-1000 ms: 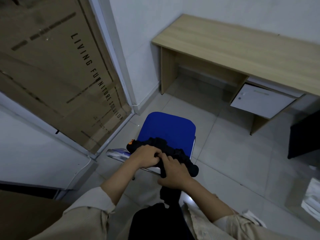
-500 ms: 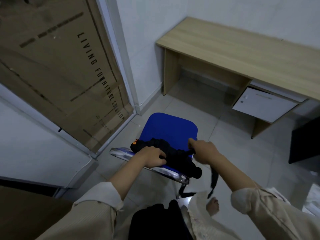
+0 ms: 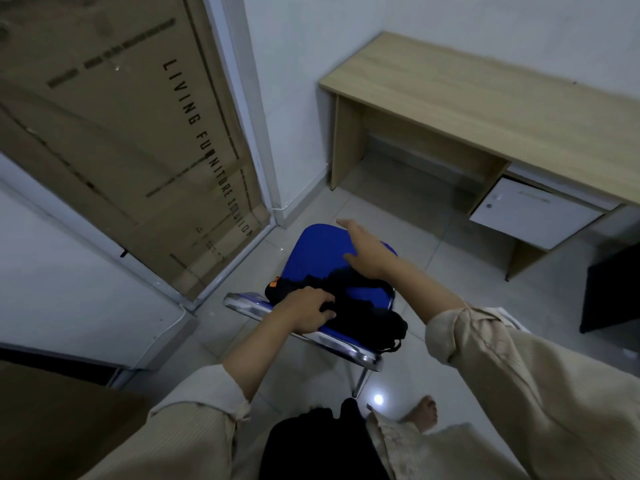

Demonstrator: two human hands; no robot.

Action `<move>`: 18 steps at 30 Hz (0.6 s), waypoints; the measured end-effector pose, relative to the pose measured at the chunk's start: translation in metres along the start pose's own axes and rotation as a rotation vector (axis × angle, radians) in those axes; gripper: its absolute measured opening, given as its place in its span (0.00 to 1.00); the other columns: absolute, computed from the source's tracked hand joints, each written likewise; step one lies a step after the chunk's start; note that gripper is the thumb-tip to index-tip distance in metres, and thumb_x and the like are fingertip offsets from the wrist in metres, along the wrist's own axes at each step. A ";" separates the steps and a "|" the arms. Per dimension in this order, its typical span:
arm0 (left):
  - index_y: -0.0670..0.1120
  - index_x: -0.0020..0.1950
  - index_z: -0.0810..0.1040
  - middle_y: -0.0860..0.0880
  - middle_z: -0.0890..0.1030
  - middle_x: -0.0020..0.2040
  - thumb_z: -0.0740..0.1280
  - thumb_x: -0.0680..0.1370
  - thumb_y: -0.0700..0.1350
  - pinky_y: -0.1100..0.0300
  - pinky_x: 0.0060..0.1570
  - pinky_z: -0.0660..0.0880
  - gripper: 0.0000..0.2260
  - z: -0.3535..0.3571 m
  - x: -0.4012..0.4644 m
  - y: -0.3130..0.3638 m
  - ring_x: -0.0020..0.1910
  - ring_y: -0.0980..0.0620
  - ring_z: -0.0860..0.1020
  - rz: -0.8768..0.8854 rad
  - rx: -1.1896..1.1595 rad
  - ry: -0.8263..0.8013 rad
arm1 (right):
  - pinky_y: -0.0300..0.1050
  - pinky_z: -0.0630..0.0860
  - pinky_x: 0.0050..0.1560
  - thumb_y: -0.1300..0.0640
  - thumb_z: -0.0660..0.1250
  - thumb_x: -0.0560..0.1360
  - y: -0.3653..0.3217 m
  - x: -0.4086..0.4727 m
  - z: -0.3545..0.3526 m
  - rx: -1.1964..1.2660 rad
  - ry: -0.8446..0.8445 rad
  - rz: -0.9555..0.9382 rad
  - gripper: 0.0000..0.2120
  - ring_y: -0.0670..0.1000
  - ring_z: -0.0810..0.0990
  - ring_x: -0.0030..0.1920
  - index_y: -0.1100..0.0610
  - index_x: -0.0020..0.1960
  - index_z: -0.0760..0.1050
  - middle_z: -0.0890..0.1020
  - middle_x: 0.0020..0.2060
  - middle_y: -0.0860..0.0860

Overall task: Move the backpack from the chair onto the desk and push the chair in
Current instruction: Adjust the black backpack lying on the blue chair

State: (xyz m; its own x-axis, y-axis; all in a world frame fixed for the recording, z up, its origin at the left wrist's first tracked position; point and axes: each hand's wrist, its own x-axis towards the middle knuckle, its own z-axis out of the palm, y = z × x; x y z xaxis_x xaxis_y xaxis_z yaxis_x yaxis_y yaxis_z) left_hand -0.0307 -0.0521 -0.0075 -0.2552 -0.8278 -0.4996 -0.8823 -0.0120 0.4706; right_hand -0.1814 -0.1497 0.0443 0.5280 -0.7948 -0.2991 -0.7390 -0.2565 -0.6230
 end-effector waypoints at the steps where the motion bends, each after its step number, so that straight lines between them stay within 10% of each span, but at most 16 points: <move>1: 0.47 0.65 0.73 0.43 0.79 0.62 0.63 0.78 0.53 0.49 0.57 0.74 0.18 0.000 0.000 0.000 0.58 0.42 0.77 -0.003 -0.003 0.021 | 0.52 0.68 0.66 0.64 0.61 0.78 0.004 0.000 0.006 -0.014 -0.051 0.032 0.32 0.60 0.68 0.69 0.51 0.76 0.52 0.61 0.75 0.58; 11: 0.50 0.57 0.75 0.47 0.82 0.50 0.62 0.79 0.50 0.51 0.46 0.77 0.09 0.002 0.001 -0.002 0.47 0.46 0.80 0.017 -0.081 0.313 | 0.55 0.72 0.63 0.36 0.59 0.76 0.033 -0.051 0.065 -0.031 -0.103 0.068 0.30 0.56 0.76 0.60 0.52 0.71 0.63 0.76 0.62 0.53; 18: 0.53 0.55 0.74 0.50 0.83 0.46 0.64 0.78 0.51 0.61 0.36 0.69 0.07 0.006 -0.001 -0.004 0.39 0.54 0.77 0.096 -0.064 0.429 | 0.52 0.79 0.52 0.52 0.65 0.77 0.045 -0.051 0.073 -0.185 0.017 0.068 0.12 0.55 0.80 0.50 0.55 0.58 0.75 0.82 0.52 0.55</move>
State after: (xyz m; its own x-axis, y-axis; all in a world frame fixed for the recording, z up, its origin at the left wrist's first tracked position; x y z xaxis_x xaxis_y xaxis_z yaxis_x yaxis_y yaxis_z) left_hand -0.0295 -0.0475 -0.0132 -0.1354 -0.9846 -0.1107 -0.8332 0.0527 0.5505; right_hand -0.2113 -0.0807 -0.0210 0.4683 -0.8224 -0.3231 -0.8379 -0.2974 -0.4576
